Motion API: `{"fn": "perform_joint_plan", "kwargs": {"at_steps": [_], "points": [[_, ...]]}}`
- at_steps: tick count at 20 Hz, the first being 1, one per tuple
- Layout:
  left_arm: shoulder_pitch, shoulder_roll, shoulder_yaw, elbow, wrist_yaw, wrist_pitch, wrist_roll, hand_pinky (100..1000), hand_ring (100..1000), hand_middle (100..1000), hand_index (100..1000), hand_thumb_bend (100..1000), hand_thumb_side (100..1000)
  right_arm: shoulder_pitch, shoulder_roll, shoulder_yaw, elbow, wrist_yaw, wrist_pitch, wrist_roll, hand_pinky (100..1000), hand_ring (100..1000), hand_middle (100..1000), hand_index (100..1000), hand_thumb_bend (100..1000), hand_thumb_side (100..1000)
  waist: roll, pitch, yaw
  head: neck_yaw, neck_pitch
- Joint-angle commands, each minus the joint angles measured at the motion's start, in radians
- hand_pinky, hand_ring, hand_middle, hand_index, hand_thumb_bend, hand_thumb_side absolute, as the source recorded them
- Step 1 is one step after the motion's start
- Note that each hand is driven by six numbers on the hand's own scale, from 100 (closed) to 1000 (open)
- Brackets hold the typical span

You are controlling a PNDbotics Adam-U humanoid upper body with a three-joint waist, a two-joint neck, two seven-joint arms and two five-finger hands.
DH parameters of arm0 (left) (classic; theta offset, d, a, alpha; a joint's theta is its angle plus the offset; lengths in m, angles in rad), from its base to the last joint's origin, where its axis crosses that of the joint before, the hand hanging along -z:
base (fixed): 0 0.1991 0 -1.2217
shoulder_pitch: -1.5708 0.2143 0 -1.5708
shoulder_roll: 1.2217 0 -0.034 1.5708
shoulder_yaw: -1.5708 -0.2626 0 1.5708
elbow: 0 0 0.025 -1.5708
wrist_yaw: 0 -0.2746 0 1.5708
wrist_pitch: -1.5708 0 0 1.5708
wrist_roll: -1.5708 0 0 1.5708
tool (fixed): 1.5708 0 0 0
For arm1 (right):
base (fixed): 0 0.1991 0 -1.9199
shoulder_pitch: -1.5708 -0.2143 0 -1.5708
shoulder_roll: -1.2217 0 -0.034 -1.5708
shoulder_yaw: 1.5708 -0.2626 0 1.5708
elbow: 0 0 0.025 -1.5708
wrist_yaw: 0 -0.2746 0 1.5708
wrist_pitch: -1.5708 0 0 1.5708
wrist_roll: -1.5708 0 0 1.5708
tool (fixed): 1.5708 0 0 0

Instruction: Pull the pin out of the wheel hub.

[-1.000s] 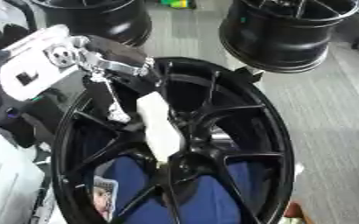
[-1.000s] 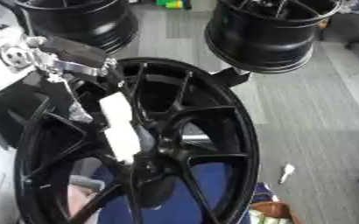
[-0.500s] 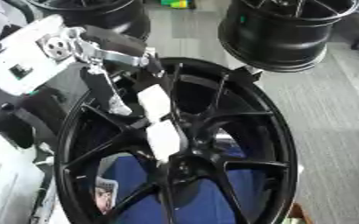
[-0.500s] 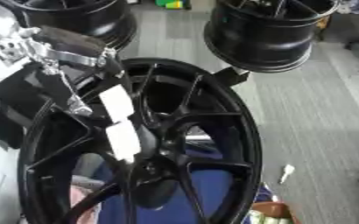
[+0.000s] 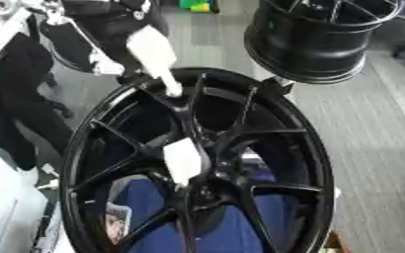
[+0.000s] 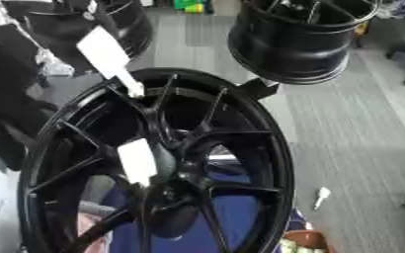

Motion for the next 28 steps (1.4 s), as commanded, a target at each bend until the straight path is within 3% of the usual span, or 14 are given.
{"fn": "perform_joint_plan", "kwargs": {"at_steps": [1,9,14,17,19,21,22,23,28], "points": [[-0.022,0.049,0.088,0.011,-0.032,-0.079,-0.043,565,418,199,274,175,100,-0.002,-0.024,-0.016,-0.012,-0.002,0.000,-0.006,859,714,674,701,100,535,-0.001,-0.021,0.003,-0.005,-0.014],[0.054,0.147,0.302,0.151,-0.222,-0.001,0.063,582,458,242,331,141,100,0.013,-0.043,-0.035,-0.012,0.016,0.005,-0.014,859,716,675,703,100,531,-0.004,-0.025,0.016,-0.019,-0.004],[0.118,0.185,0.363,0.188,-0.329,0.027,0.074,598,479,278,383,148,100,0.013,-0.064,-0.053,-0.012,0.037,0.007,-0.018,860,719,677,707,100,496,-0.007,-0.031,0.022,-0.023,0.000],[0.159,0.199,0.384,0.180,-0.355,0.037,0.071,626,505,319,444,245,100,0.014,-0.073,-0.065,-0.012,0.046,0.010,-0.021,860,721,678,708,100,473,-0.009,-0.035,0.023,-0.023,0.003],[0.177,0.204,0.396,0.174,-0.370,0.042,0.069,687,577,443,566,337,100,0.012,-0.075,-0.072,-0.012,0.052,0.009,-0.024,860,721,678,709,100,460,-0.009,-0.036,0.023,-0.024,0.003],[0.189,0.206,0.405,0.166,-0.382,0.039,0.072,761,710,632,741,403,100,0.012,-0.077,-0.076,-0.012,0.056,0.008,-0.026,860,721,678,709,100,456,-0.009,-0.036,0.024,-0.025,0.002],[0.193,0.207,0.408,0.163,-0.390,0.036,0.069,793,775,725,810,433,213,0.012,-0.078,-0.077,-0.012,0.057,0.008,-0.027,860,721,678,709,100,456,-0.009,-0.036,0.023,-0.024,0.002],[0.196,0.208,0.413,0.159,-0.400,0.033,0.067,808,800,756,837,464,294,0.013,-0.079,-0.077,-0.012,0.057,0.008,-0.027,860,721,678,709,100,454,-0.009,-0.036,0.023,-0.024,0.001],[0.202,0.205,0.433,0.145,-0.438,0.034,0.086,810,804,758,843,465,361,0.013,-0.077,-0.083,-0.012,0.059,0.005,-0.034,860,721,678,709,100,466,-0.008,-0.035,0.021,-0.026,0.003]]}}
